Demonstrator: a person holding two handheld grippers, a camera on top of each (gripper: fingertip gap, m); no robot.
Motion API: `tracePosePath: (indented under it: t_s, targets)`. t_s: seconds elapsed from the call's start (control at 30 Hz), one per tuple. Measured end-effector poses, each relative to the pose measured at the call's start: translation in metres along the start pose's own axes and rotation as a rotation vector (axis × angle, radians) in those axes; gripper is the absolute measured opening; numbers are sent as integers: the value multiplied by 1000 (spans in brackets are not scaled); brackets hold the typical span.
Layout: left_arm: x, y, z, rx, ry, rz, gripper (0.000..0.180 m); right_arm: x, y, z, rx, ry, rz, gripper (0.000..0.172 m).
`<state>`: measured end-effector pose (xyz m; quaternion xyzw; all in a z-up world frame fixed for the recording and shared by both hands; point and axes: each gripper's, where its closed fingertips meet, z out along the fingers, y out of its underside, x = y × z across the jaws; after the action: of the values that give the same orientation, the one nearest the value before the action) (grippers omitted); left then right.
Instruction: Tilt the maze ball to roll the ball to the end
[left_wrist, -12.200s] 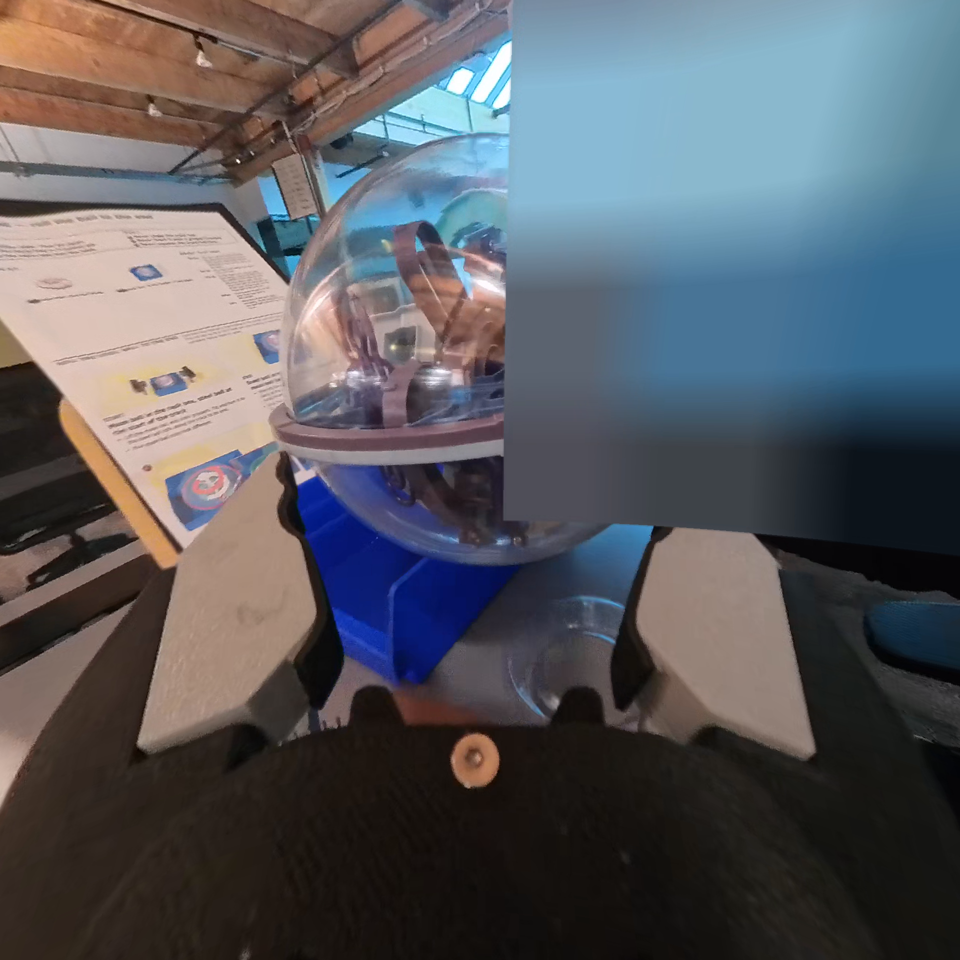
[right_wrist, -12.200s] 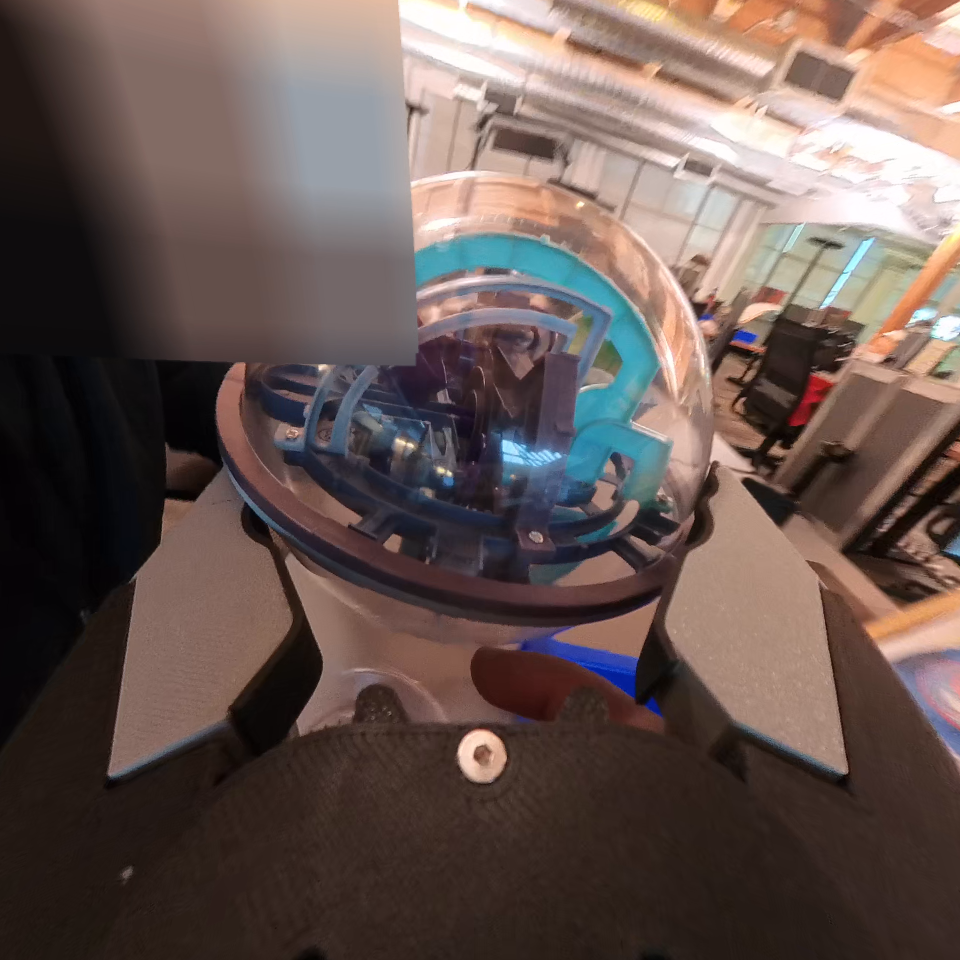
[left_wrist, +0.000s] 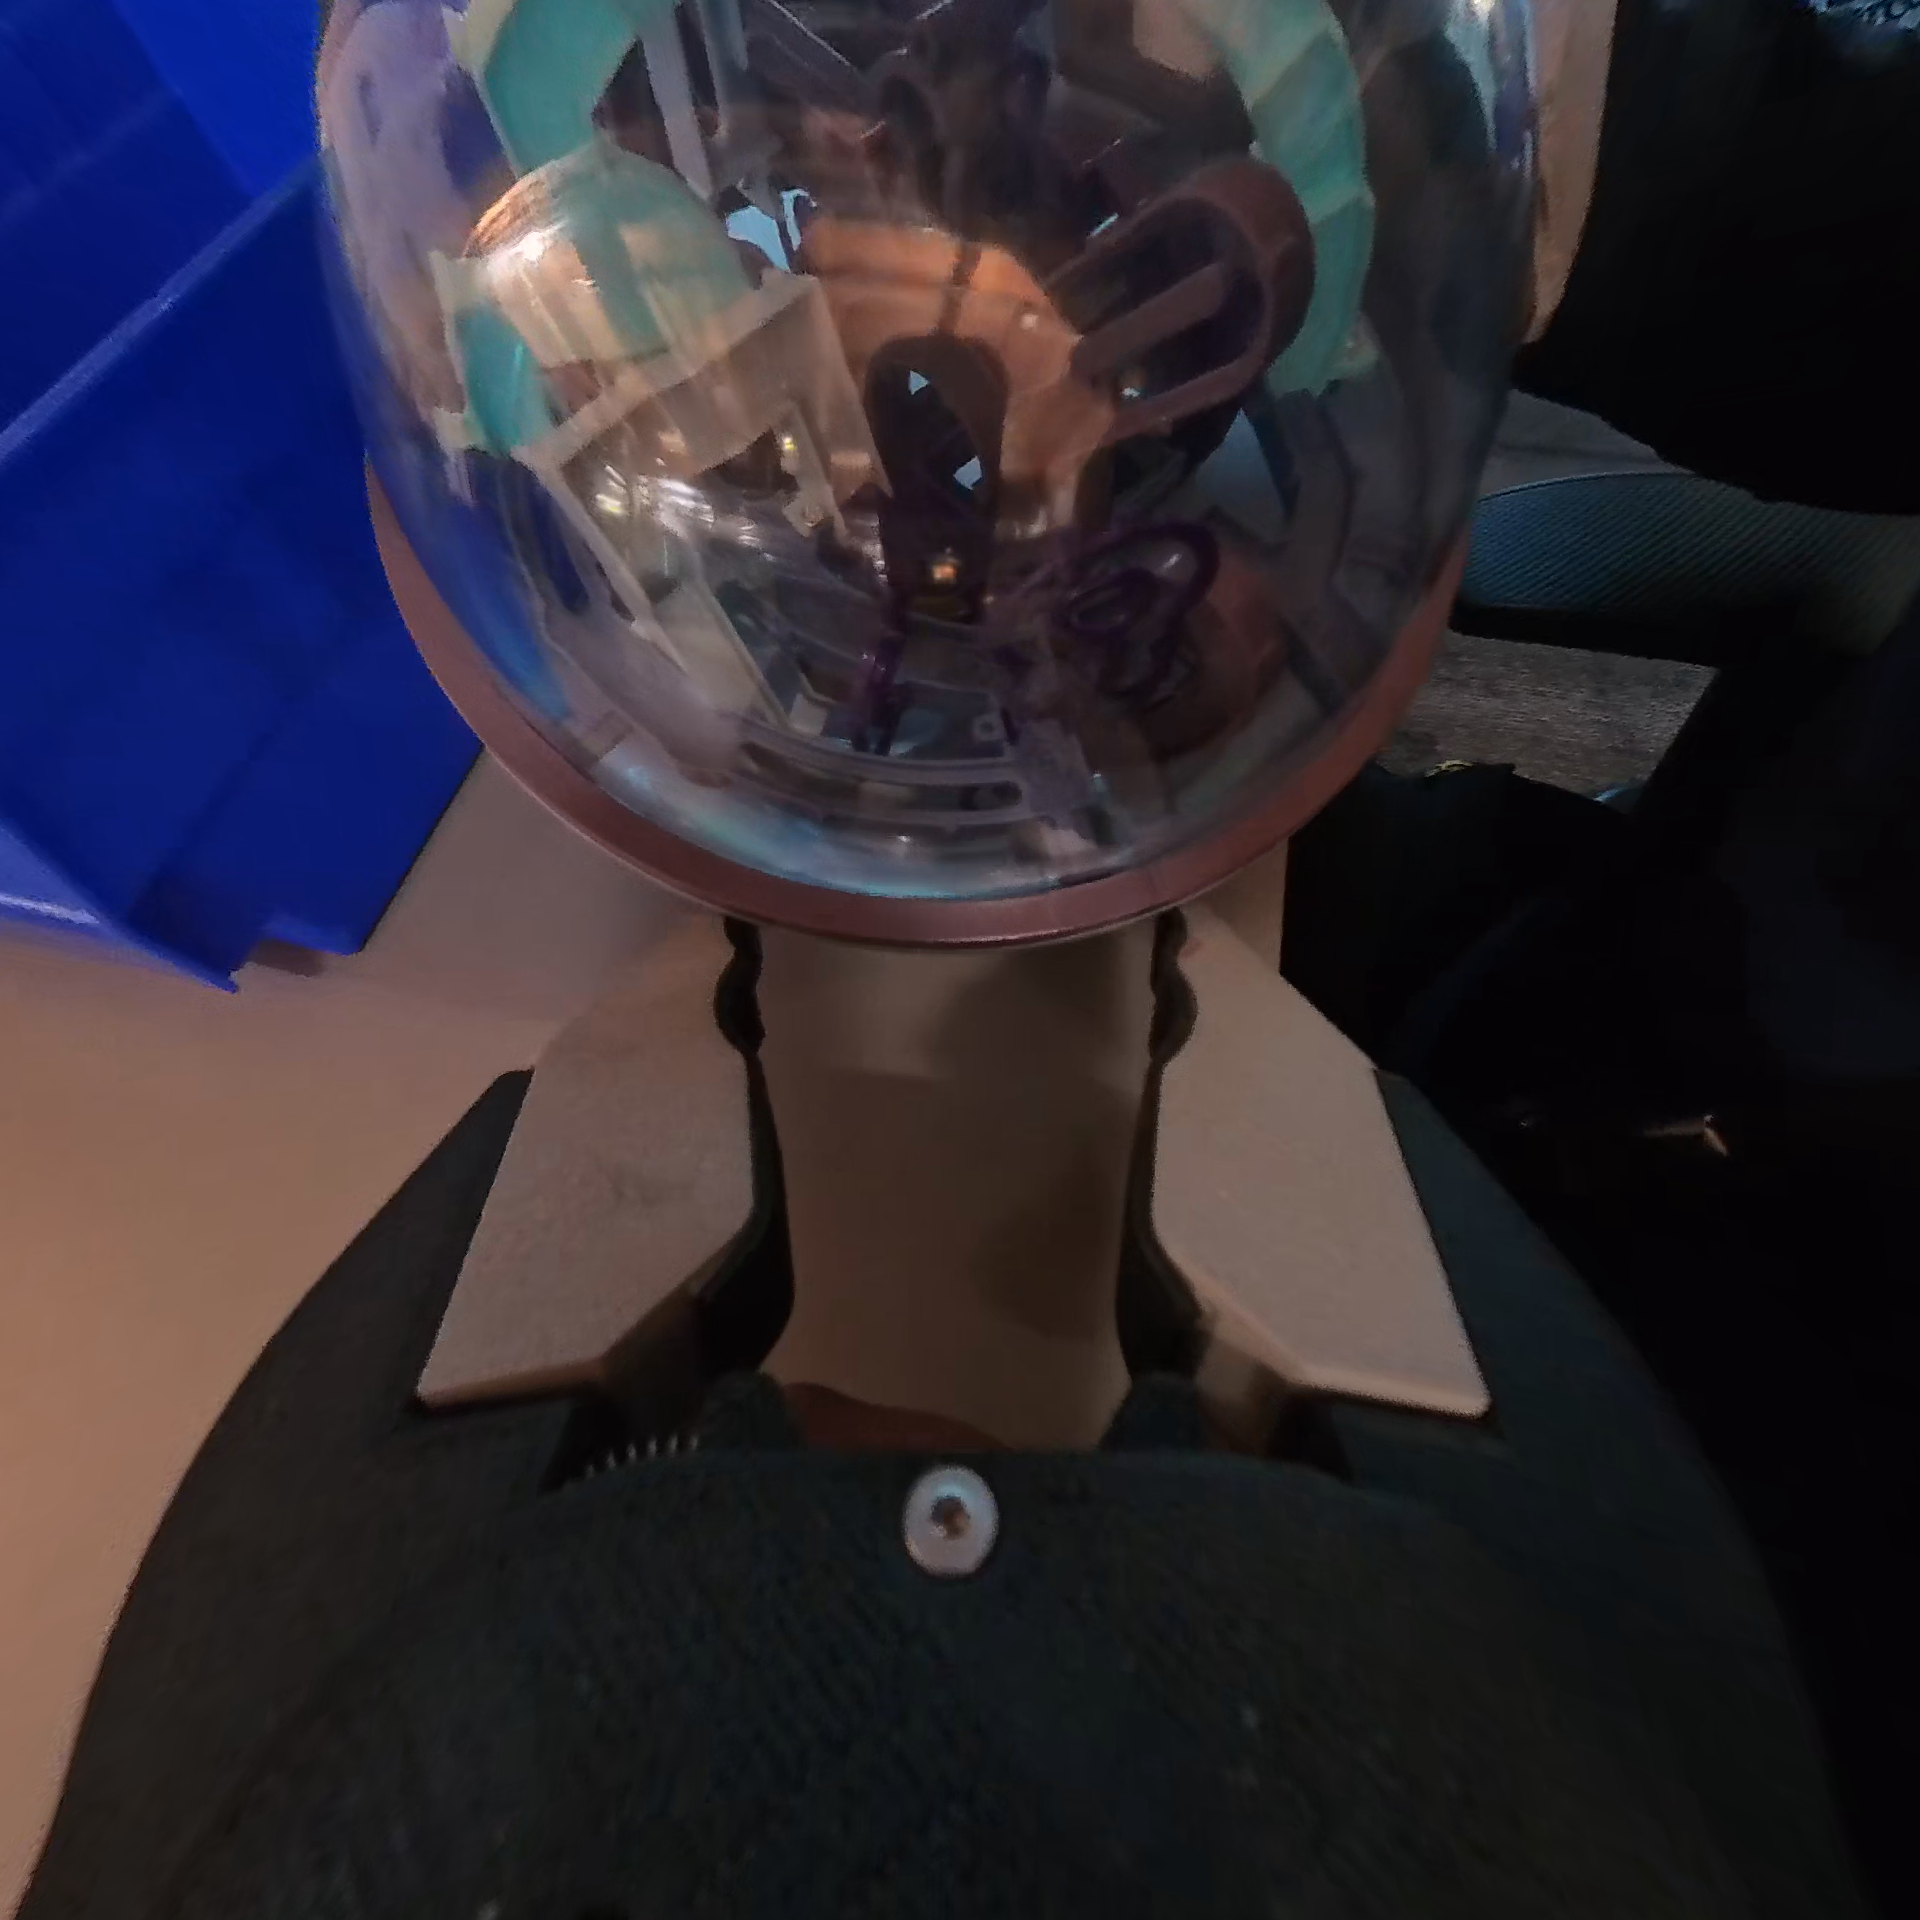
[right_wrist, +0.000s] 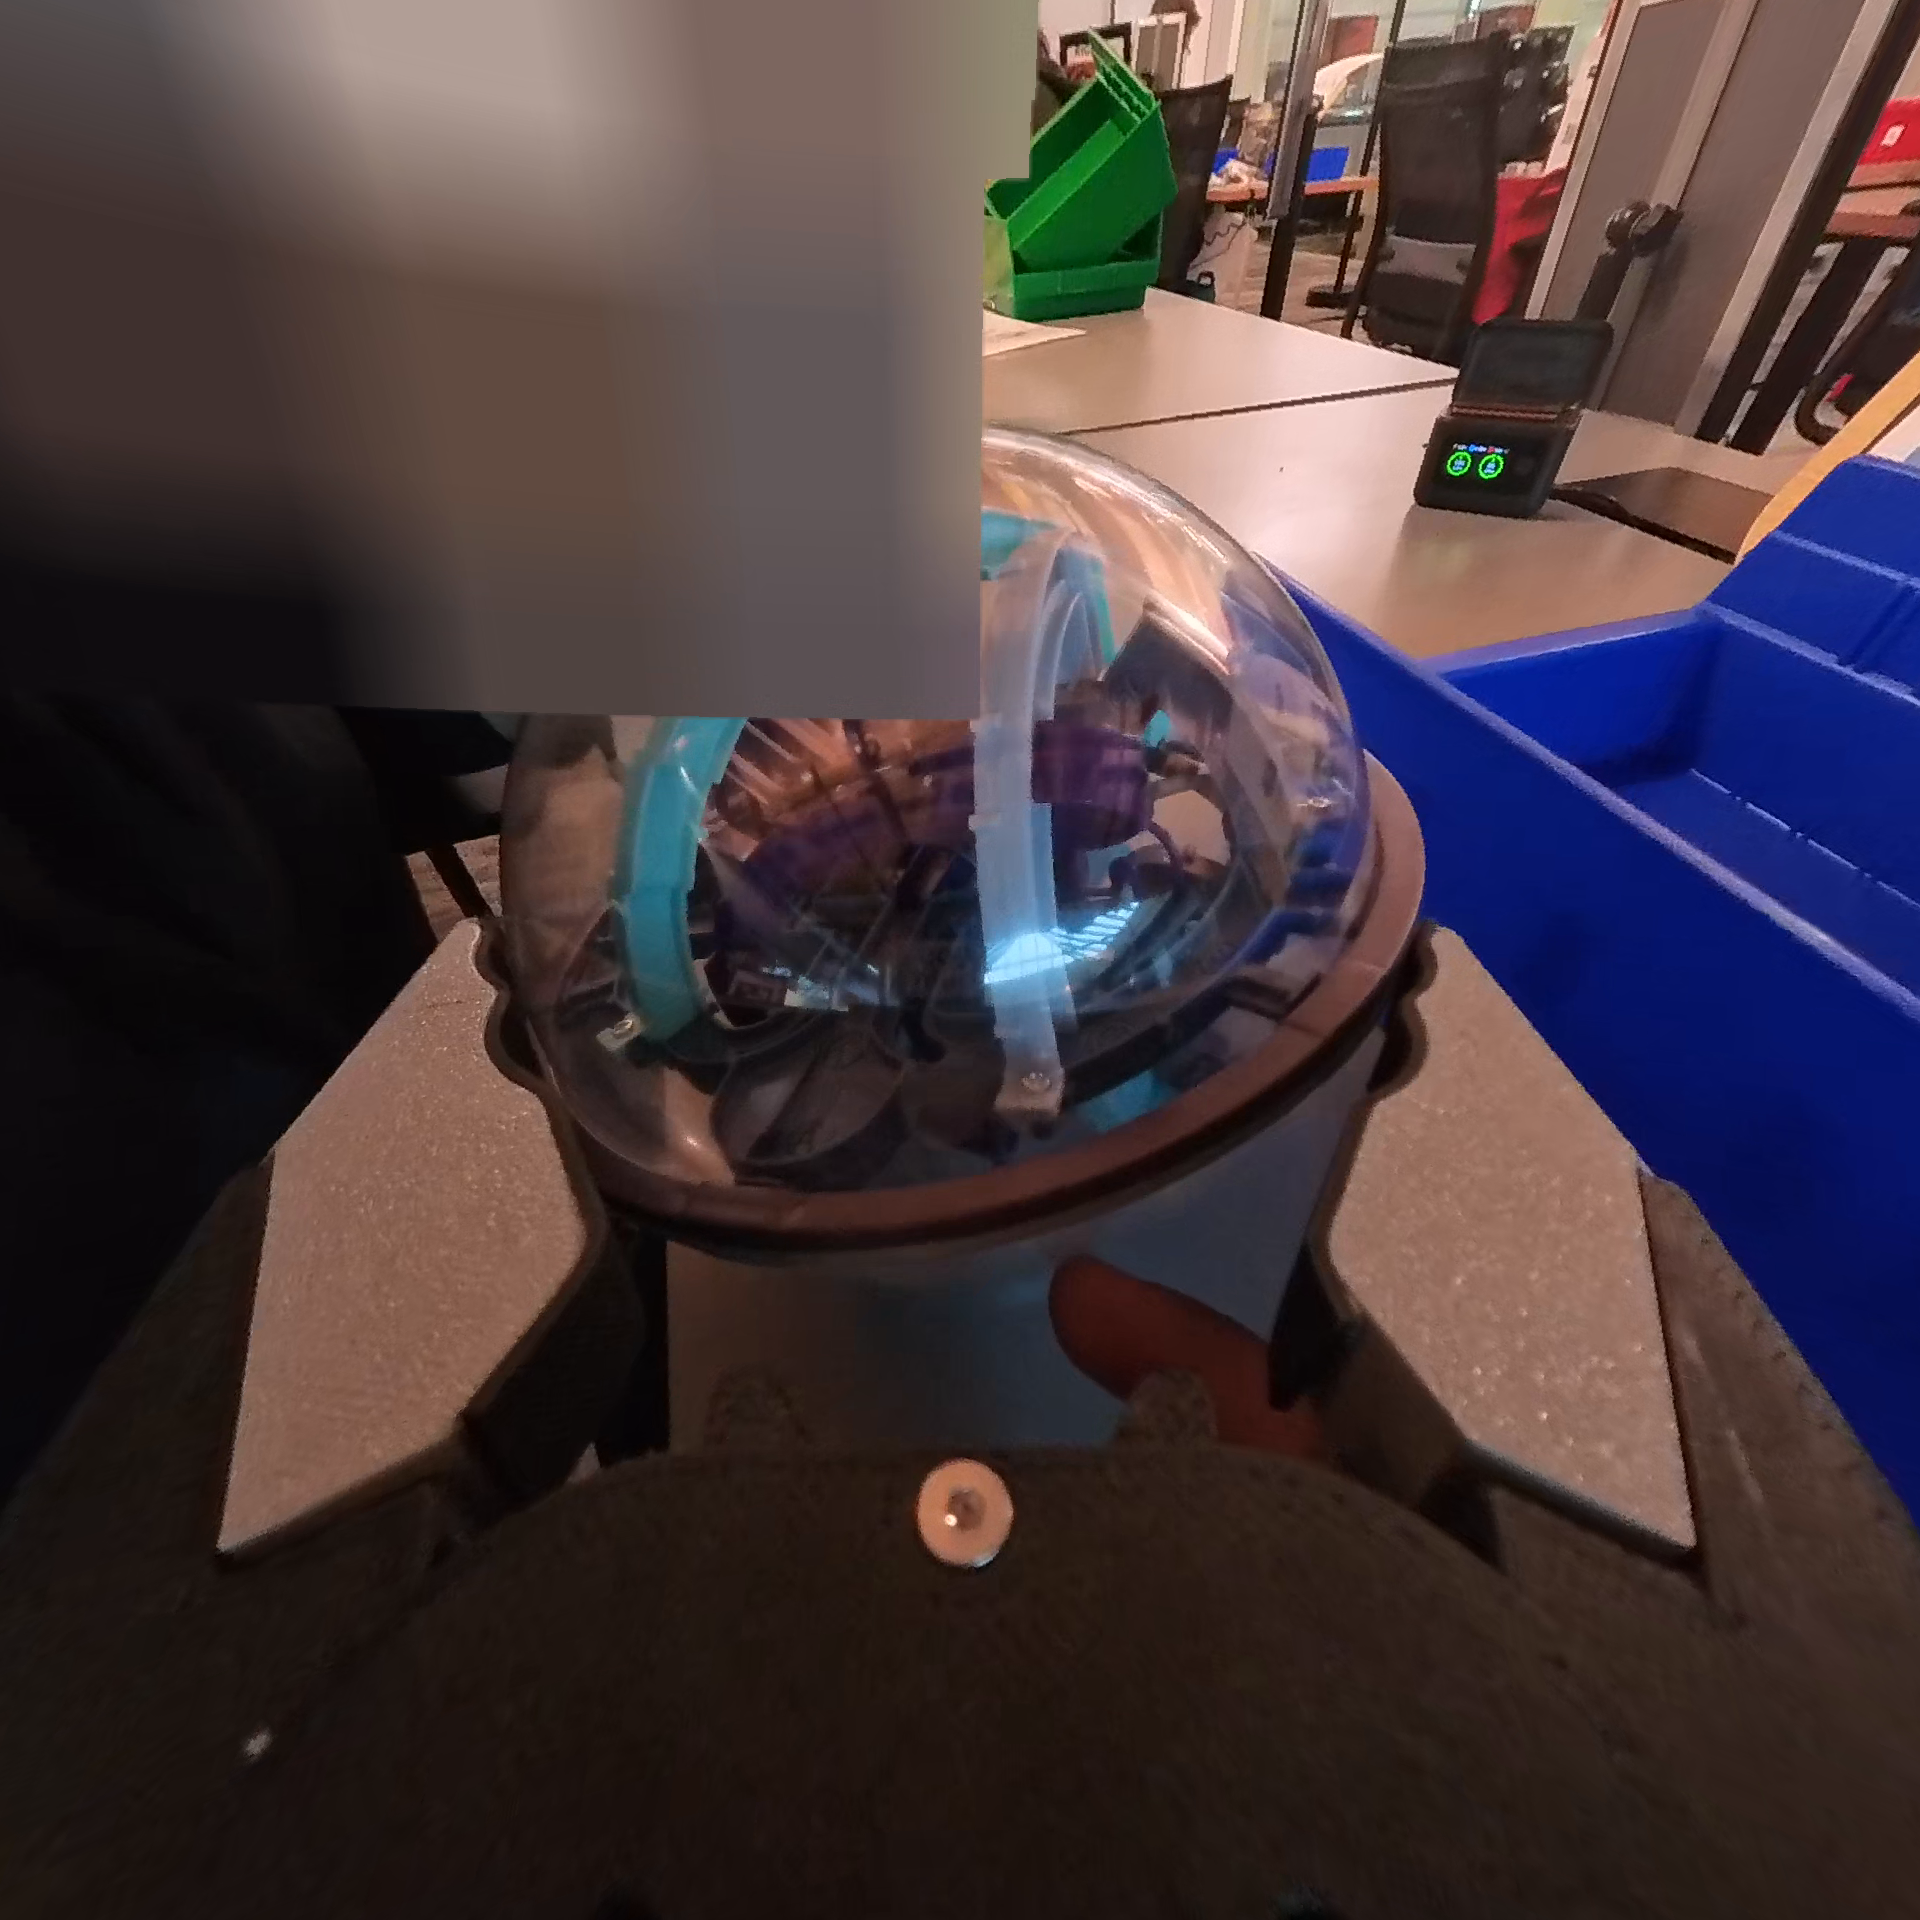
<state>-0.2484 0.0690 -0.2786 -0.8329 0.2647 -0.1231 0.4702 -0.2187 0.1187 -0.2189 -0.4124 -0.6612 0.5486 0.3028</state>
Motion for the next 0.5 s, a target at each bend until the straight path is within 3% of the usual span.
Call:
tracePosePath:
  t_s: [0.3, 0.5]
  targets:
    - [-1, 0, 0, -1, -11, 1, 72, 0, -3, 0, 33, 4, -8, 157]
    - [-5, -1, -1, 5, -17, -29, 67, 4, -5, 3, 53, -4, 87, 157]
